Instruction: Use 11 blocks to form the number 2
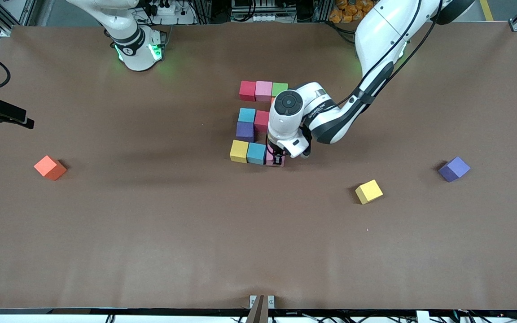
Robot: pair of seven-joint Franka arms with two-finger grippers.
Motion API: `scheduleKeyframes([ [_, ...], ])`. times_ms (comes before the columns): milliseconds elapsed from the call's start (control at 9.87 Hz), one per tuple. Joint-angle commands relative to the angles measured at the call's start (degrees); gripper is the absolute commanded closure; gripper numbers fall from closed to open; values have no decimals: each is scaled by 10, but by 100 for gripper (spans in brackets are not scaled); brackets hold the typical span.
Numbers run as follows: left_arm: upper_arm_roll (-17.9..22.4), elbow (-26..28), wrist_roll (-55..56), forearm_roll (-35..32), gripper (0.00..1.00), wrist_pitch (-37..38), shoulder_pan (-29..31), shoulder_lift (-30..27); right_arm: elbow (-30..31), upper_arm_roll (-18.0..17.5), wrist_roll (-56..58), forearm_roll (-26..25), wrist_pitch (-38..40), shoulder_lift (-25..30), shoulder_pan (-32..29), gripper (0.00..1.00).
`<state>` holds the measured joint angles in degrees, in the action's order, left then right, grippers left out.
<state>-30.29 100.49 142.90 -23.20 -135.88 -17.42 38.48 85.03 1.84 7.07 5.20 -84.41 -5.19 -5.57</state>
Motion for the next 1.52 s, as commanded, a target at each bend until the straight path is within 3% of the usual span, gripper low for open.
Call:
scheduleKeyframes([
  [0,3,-8,19,-15,100,-4,-6,6,-13,-5,0,3,5,-7,-7,0],
  [912,3,-11,19,-14,100,-4,-9,16,-12,-5,0,4,5,-8,-5,0],
  [1418,4,-14,12,-13,83,-4,-5,18,-12,-5,0,4,4,-12,-2,0],
])
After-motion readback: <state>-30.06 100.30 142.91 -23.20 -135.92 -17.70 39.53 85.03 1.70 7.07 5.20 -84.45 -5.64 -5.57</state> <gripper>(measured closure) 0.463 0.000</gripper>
